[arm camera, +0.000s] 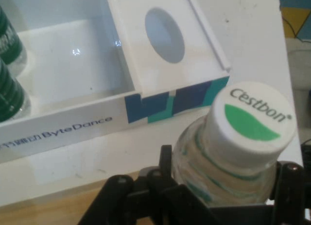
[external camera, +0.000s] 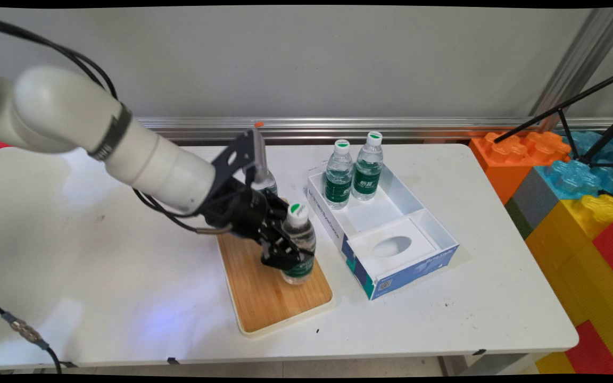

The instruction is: Place the picked object on the tray

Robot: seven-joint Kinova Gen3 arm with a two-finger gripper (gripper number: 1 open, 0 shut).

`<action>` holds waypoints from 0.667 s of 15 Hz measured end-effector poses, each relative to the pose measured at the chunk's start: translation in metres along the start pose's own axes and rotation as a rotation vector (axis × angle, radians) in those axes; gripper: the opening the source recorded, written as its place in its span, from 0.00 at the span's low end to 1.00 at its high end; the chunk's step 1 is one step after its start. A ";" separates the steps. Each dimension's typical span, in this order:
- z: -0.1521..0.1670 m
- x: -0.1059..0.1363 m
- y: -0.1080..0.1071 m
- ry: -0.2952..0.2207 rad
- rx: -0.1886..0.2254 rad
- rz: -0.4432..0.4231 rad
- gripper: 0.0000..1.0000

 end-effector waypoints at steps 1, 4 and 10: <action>0.004 -0.003 0.000 0.000 -0.002 0.001 0.00; 0.023 -0.013 0.000 0.001 -0.009 0.006 0.00; 0.046 -0.025 -0.002 0.006 -0.009 0.009 0.00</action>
